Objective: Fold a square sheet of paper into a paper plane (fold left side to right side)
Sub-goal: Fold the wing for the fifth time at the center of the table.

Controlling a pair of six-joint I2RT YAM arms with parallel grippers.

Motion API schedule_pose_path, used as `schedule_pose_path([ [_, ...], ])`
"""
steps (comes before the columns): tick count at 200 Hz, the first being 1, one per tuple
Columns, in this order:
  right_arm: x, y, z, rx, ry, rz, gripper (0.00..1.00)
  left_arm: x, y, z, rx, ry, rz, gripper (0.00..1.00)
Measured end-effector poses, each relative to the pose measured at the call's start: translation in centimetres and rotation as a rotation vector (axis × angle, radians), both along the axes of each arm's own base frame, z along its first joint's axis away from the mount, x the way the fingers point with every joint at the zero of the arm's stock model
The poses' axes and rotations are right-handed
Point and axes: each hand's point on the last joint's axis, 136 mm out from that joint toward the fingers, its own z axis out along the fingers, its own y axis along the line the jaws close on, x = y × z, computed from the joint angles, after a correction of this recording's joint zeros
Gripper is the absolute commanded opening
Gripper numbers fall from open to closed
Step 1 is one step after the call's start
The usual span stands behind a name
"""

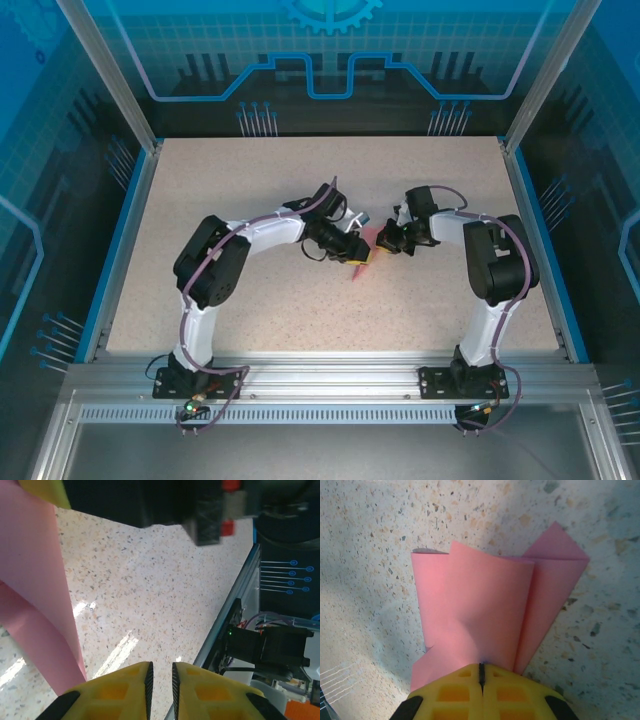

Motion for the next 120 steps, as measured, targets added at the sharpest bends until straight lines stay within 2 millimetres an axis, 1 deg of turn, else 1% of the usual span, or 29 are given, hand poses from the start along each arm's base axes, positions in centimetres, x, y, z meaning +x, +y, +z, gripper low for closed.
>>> schedule_pose_path([
  [38,0.0,0.0,0.0,-0.001,-0.002,0.003,0.00,0.9,-0.8,-0.9,0.000,0.013,-0.001,0.20],
  [59,0.0,0.0,0.0,-0.002,-0.004,0.006,0.00,0.9,-1.0,-1.3,0.012,0.016,-0.001,0.20],
  [88,0.0,0.0,0.0,-0.004,-0.004,0.010,0.00,1.1,-0.8,-2.2,0.042,0.023,0.007,0.20],
  [120,0.0,0.0,0.0,-0.004,-0.006,0.012,0.00,1.0,-0.4,-3.9,0.085,0.042,0.014,0.21],
])
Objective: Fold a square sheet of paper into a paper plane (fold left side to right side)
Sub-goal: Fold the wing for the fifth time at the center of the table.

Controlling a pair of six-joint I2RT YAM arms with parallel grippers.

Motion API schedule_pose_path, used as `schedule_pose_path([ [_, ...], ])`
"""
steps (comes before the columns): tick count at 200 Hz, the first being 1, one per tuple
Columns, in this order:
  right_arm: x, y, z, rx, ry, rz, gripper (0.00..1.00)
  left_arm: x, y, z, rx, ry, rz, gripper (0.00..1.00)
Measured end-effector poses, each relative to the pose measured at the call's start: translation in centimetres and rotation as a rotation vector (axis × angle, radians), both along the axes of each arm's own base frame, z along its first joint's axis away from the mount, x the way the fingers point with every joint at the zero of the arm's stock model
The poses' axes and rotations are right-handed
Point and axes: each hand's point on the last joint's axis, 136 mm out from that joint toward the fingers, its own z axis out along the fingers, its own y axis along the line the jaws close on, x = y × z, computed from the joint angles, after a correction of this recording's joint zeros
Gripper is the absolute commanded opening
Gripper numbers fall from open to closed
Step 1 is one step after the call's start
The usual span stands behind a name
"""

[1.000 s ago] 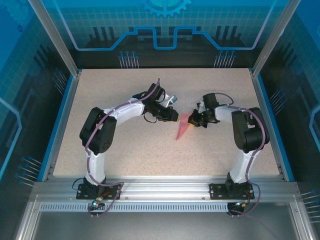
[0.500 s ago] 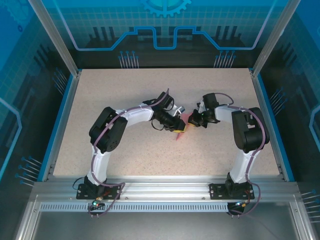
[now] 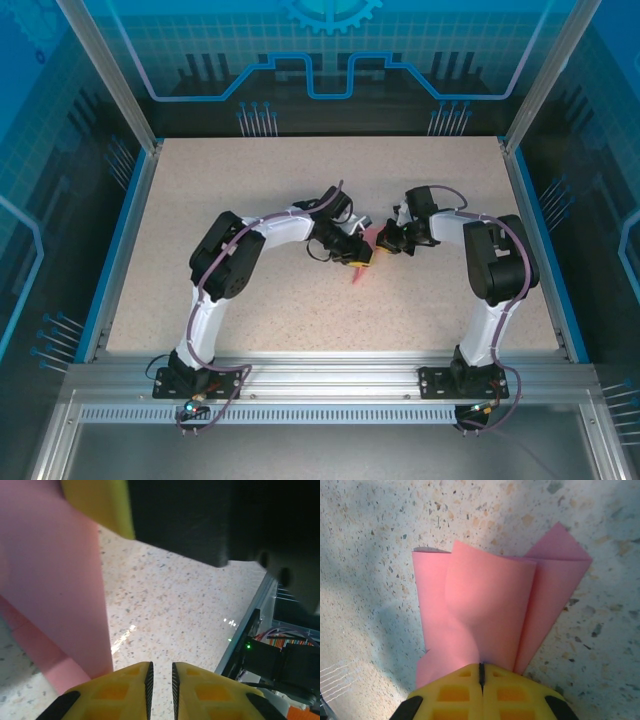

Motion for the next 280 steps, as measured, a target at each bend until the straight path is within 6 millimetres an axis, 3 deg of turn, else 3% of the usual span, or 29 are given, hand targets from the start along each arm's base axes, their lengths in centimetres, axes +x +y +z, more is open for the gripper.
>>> schedule_pose_path([
  [132,0.0,-0.1,0.0,-0.005,-0.001,0.002,0.00,0.0,0.8,-1.8,0.067,0.003,0.010,0.20],
  [249,-0.1,-0.2,0.1,-0.021,-0.009,0.013,0.00,0.1,1.2,-3.0,0.096,-0.006,0.007,0.03],
  [280,-0.3,-0.4,1.4,-0.029,-0.037,0.016,0.00,0.1,1.3,-3.2,0.072,-0.007,0.006,0.00],
])
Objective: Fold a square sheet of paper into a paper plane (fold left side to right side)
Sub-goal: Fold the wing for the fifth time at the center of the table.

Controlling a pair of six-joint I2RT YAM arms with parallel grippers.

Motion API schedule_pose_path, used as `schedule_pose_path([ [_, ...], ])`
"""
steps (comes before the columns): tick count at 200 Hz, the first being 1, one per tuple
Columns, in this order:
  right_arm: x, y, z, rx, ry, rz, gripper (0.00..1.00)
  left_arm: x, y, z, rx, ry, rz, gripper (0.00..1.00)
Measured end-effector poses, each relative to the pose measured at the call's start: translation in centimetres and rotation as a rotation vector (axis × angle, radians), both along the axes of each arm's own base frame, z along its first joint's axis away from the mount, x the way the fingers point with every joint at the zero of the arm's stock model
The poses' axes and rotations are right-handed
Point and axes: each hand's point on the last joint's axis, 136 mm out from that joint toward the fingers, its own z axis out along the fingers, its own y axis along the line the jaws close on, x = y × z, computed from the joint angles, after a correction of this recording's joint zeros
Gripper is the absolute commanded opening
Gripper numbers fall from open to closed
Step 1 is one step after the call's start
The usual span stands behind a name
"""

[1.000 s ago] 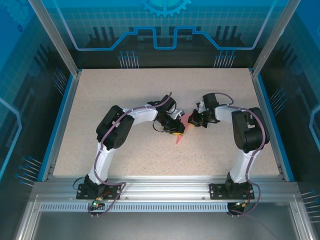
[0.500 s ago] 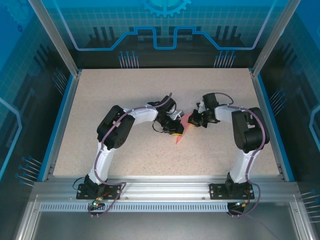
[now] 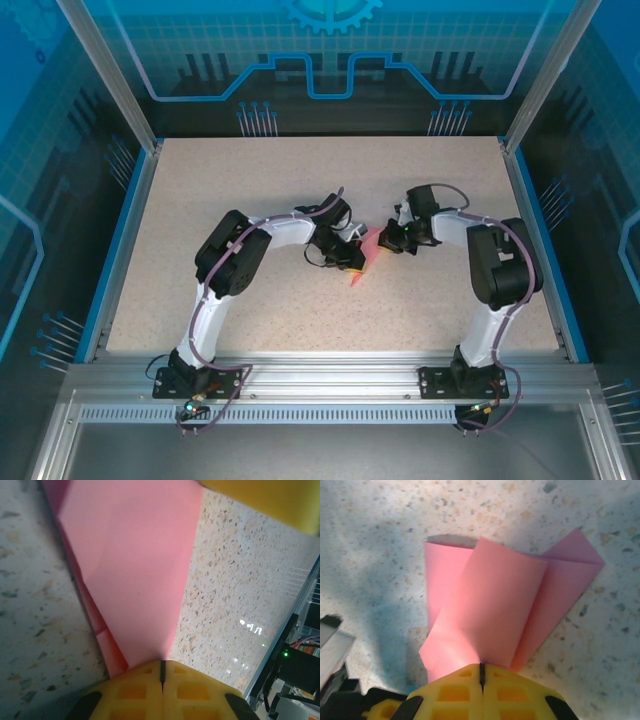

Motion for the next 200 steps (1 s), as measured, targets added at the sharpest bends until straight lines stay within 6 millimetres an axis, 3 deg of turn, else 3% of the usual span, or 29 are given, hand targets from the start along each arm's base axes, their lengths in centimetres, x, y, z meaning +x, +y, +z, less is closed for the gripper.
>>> schedule_pose_path([
  [37,-0.4,0.1,3.9,0.035,-0.111,0.015,0.00,0.0,0.0,0.0,-0.025,0.000,-0.002,0.00],
  [56,-1.1,0.7,4.6,0.072,-0.144,0.034,0.00,0.0,0.0,0.0,-0.027,-0.003,-0.002,0.00],
  [99,-3.5,2.6,2.4,0.108,-0.084,0.084,0.00,0.0,0.0,0.0,-0.028,-0.005,-0.002,0.00],
  [153,-3.9,4.0,0.5,0.126,-0.042,0.107,0.00,0.0,0.0,0.1,-0.027,-0.005,-0.001,0.00],
  [200,-3.9,3.8,-0.3,0.106,-0.029,0.099,0.00,0.0,0.0,0.1,-0.027,-0.005,-0.002,0.00],
])
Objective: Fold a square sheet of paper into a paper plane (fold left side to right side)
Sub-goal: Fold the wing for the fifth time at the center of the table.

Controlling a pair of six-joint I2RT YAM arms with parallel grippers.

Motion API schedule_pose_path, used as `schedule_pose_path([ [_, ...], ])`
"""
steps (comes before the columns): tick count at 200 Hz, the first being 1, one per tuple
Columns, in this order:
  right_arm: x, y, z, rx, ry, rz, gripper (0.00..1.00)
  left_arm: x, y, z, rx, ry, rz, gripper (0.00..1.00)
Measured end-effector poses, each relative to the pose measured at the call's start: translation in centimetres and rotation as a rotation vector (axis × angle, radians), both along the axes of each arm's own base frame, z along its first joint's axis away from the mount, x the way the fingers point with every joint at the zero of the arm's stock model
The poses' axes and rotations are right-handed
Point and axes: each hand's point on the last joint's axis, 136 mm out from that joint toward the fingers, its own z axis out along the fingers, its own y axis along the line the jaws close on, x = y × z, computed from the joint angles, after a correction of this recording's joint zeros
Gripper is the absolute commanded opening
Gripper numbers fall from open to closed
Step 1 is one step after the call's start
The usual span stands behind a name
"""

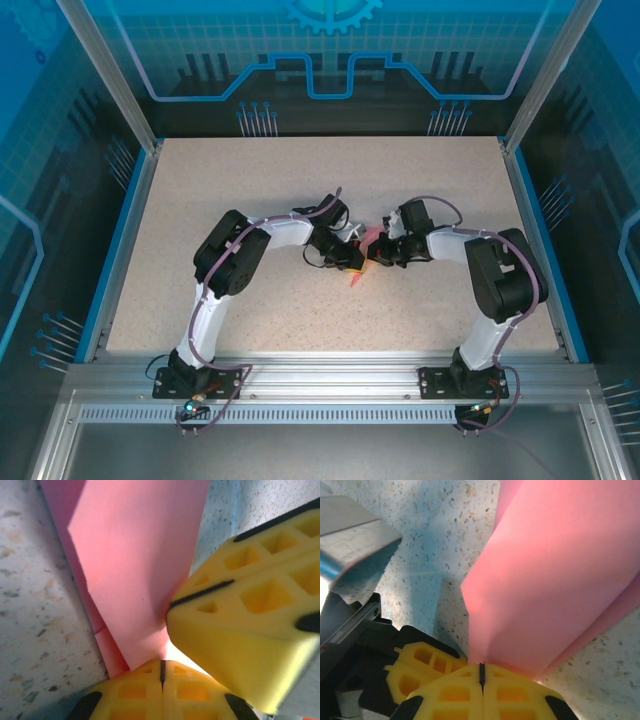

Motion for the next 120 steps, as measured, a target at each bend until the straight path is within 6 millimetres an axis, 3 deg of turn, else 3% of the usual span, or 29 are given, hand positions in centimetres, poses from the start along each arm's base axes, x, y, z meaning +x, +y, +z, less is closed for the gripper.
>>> schedule_pose_path([
  [38,0.44,-0.16,-0.95,-0.037,0.013,0.000,0.00,0.00,0.00,0.00,0.000,-0.001,0.000,0.00],
  [120,0.80,-0.52,-0.97,-0.056,0.030,0.019,0.00,0.05,0.01,-0.01,0.001,-0.003,0.001,0.00],
])
